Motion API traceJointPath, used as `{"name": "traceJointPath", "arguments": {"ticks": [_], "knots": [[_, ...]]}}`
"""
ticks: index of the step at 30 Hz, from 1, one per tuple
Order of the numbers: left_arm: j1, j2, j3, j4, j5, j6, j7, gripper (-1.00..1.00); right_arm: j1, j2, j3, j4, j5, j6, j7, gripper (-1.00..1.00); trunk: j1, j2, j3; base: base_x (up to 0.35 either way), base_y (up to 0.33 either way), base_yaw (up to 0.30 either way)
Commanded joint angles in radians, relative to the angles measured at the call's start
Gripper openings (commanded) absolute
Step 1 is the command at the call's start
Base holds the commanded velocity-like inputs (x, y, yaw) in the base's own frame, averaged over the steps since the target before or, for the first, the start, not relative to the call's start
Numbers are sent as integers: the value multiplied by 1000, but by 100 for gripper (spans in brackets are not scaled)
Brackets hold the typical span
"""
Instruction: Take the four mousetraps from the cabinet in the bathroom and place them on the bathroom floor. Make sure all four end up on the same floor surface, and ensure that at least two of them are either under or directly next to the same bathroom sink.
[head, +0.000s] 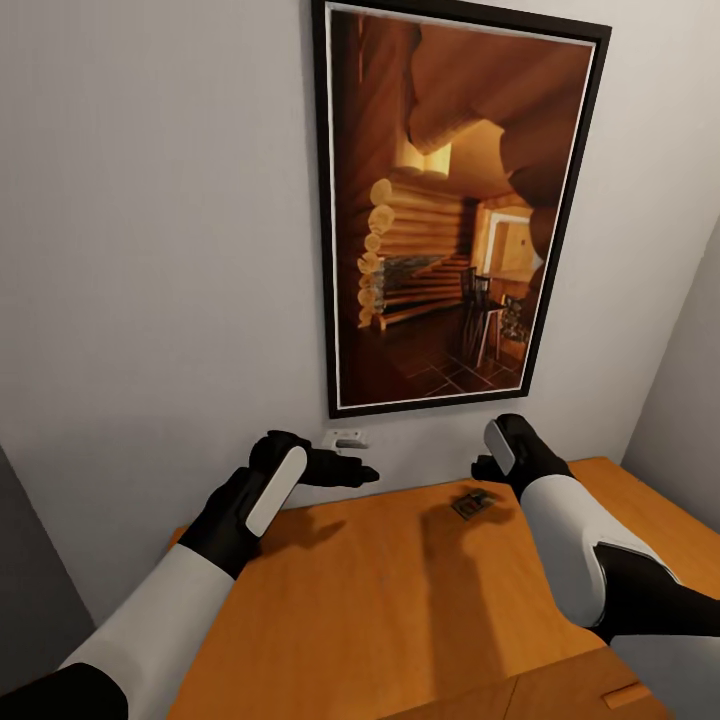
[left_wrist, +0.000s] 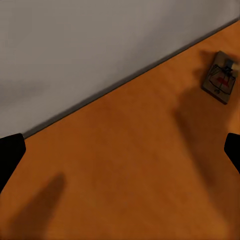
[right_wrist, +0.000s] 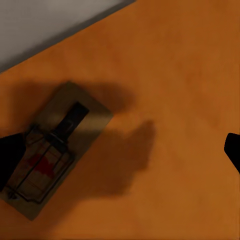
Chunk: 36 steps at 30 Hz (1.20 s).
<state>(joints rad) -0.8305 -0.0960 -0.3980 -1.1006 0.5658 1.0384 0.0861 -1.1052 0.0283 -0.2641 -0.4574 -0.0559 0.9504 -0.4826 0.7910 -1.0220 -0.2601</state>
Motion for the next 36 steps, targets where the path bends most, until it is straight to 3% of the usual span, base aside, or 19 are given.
{"name": "traceJointPath", "arguments": {"ticks": [1, 2, 8, 36], "knots": [[-1, 0, 0, -1, 10, 3, 9, 100, -1, 1, -4, -1, -16, 1, 3, 100, 0, -1, -1, 0, 0, 0], [-1, 1, -1, -1, 10, 3, 9, 100, -1, 1, -4, -1, -43, 2, 22, 100, 0, -1, -1, 0, 0, 0], [-1, 1, -1, -1, 11, 3, 9, 100, -1, 0, -1, -1, -65, -2, 34, 100, 0, -1, -1, 0, 0, 0], [-1, 1, -1, 0, 10, 3, 9, 100, -1, -1, 3, 0, -61, -29, 32, 100, 0, -1, -1, 0, 0, 0]]}}
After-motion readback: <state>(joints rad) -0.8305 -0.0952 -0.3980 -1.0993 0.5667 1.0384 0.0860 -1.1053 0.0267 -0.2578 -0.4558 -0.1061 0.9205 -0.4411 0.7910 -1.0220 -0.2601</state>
